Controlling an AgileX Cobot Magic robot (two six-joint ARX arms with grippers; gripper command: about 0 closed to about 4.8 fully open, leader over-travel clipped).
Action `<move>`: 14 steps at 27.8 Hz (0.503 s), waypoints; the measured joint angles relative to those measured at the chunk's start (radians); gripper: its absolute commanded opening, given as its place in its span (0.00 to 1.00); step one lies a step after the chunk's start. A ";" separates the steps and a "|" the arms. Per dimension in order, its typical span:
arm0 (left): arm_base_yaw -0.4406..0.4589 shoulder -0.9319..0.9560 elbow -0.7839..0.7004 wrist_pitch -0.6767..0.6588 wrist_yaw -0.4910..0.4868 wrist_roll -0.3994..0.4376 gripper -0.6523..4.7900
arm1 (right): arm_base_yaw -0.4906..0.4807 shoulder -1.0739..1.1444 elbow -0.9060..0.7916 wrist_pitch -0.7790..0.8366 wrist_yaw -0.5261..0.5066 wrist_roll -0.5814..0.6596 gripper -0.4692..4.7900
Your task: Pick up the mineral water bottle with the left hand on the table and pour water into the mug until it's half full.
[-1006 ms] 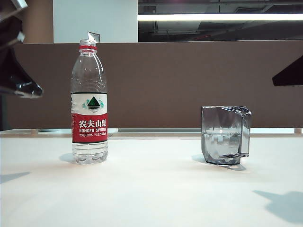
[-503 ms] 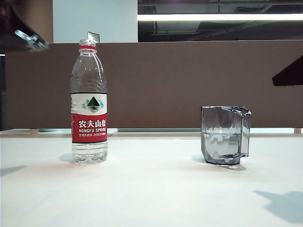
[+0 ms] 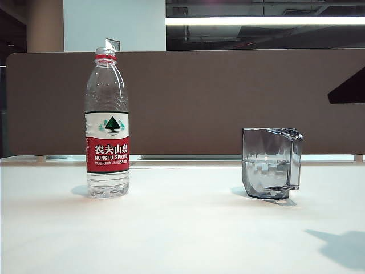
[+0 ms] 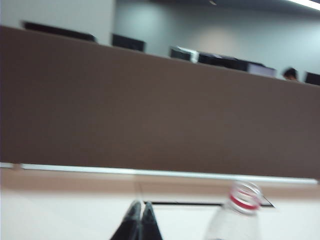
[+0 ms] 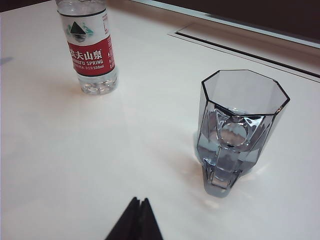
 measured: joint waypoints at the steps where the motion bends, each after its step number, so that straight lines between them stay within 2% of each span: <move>1: 0.017 -0.016 -0.006 0.000 0.000 0.000 0.11 | 0.000 0.000 0.000 0.000 0.000 0.000 0.11; 6: 0.122 -0.140 -0.089 -0.002 0.001 0.000 0.11 | 0.000 0.000 0.000 0.000 0.000 0.000 0.11; 14: 0.130 -0.305 -0.232 -0.024 0.001 0.000 0.11 | 0.000 0.000 0.000 0.000 0.000 0.000 0.11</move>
